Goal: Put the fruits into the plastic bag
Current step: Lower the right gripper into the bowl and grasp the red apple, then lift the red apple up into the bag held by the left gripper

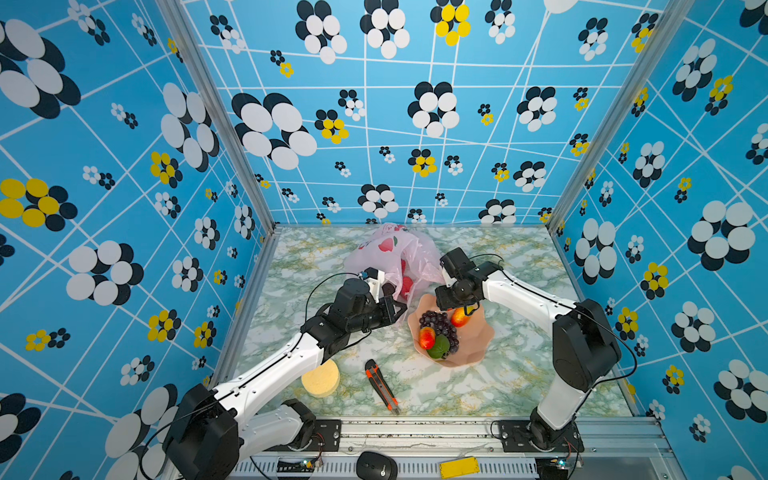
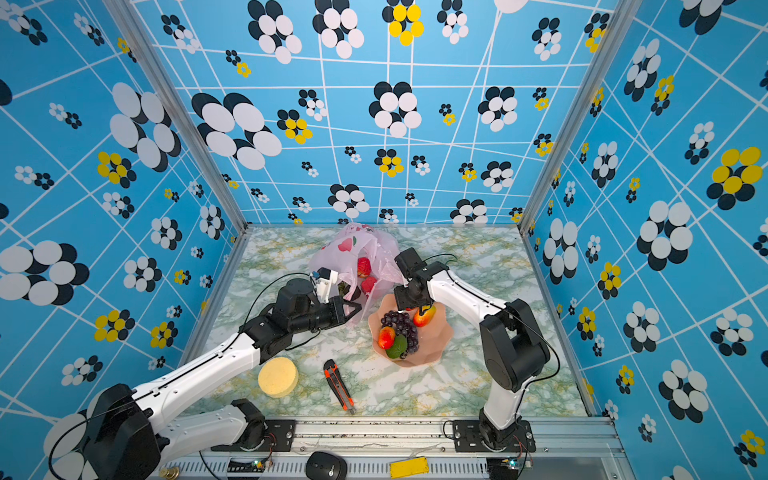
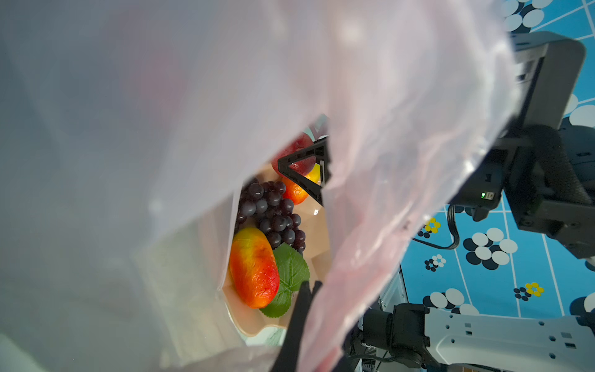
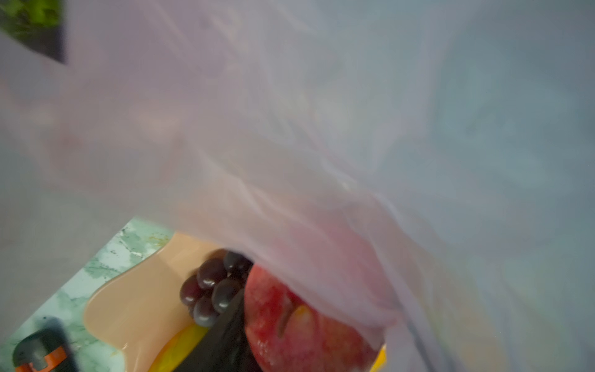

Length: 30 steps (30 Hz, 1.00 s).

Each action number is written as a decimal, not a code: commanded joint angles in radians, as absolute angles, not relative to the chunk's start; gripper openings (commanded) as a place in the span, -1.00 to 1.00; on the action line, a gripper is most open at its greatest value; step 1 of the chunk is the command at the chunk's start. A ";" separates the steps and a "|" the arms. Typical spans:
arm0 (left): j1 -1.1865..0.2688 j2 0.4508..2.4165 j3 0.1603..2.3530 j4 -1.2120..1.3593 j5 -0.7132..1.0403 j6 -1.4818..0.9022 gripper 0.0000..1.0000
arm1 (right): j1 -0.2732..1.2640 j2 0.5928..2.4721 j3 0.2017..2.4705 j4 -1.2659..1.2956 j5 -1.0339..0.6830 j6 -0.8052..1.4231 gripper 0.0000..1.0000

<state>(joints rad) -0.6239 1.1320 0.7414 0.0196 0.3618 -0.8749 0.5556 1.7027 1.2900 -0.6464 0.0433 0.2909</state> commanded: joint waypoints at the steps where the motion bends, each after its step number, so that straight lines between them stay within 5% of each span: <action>1: -0.629 1.105 0.730 0.005 0.344 -0.867 -1.00 | 0.557 1.594 1.248 -0.646 0.026 0.343 0.13; 12: -0.627 1.106 0.727 0.012 0.358 -0.865 -1.00 | 0.548 1.166 0.981 -0.671 -0.215 0.519 0.14; 18: -0.627 1.110 0.732 0.003 0.365 -0.861 -1.00 | 0.531 0.960 1.036 -0.736 -0.227 0.552 0.13; 30: -0.627 1.086 0.729 0.004 0.353 -0.862 -1.00 | 0.531 1.126 1.376 -0.552 -0.369 0.612 0.08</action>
